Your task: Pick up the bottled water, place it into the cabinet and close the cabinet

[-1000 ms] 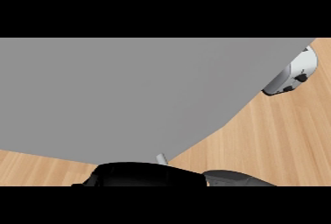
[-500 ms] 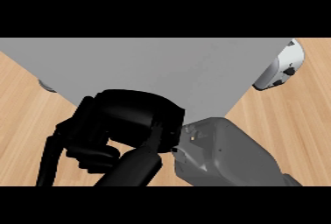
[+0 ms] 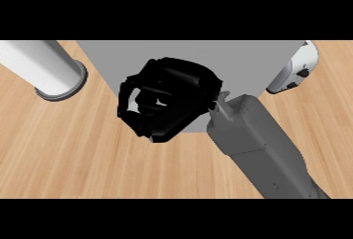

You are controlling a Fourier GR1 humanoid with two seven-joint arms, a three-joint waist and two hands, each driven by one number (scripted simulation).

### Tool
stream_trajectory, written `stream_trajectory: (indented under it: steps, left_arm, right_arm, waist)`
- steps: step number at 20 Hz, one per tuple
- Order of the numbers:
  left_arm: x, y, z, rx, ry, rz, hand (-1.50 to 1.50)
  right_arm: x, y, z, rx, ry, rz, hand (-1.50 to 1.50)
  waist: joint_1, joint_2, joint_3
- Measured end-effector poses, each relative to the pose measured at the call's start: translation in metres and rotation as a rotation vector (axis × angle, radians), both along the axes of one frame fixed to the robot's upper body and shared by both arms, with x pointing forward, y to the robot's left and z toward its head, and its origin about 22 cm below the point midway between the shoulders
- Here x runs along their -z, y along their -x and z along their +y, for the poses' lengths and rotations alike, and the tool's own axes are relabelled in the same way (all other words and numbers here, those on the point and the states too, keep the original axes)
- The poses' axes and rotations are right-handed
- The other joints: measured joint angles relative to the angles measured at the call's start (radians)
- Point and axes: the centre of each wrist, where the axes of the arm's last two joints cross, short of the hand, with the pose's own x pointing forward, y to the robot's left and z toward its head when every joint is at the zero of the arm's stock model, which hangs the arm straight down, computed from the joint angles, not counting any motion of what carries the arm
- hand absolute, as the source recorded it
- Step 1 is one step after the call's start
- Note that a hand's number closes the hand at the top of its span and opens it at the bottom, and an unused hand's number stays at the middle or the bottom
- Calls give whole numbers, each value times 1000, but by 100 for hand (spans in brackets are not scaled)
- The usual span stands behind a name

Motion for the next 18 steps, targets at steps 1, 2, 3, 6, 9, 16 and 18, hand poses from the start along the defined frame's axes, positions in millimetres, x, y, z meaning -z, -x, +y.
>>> stream_trajectory:
  steps: [1,2,3,6,9,16,18]
  left_arm:
    - [2,1,-1,3,4,4,-150]
    - [1,3,-2,7,2,4,-150]
    - [-1,2,2,7,-3,4,-150]
    - [0,4,2,4,1,1,-150]
    - [1,3,6,1,3,3,-150]
    - [1,-1,-2,18,9,1,-150]
    - [3,-1,-3,24,13,5,-150]
  right_arm:
    - [5,-6,-3,24,-5,1,150]
    - [7,-10,-5,42,-13,-7,150]
    - [8,-14,-6,43,-10,-25,150]
    - [13,-21,-8,38,-14,-82,150]
    - [14,-25,-7,40,-9,-129,150]
    - [16,-30,-2,73,-26,-199,-150]
    - [14,-31,-2,85,-25,-213,-150]
  waist:
    - [-1,1,0]
    - [0,0,-1]
    - [1,-1,-2]
    - [2,-7,-5]
    - [0,-8,-5]
    - [1,-7,-3]
    - [3,-6,-3]
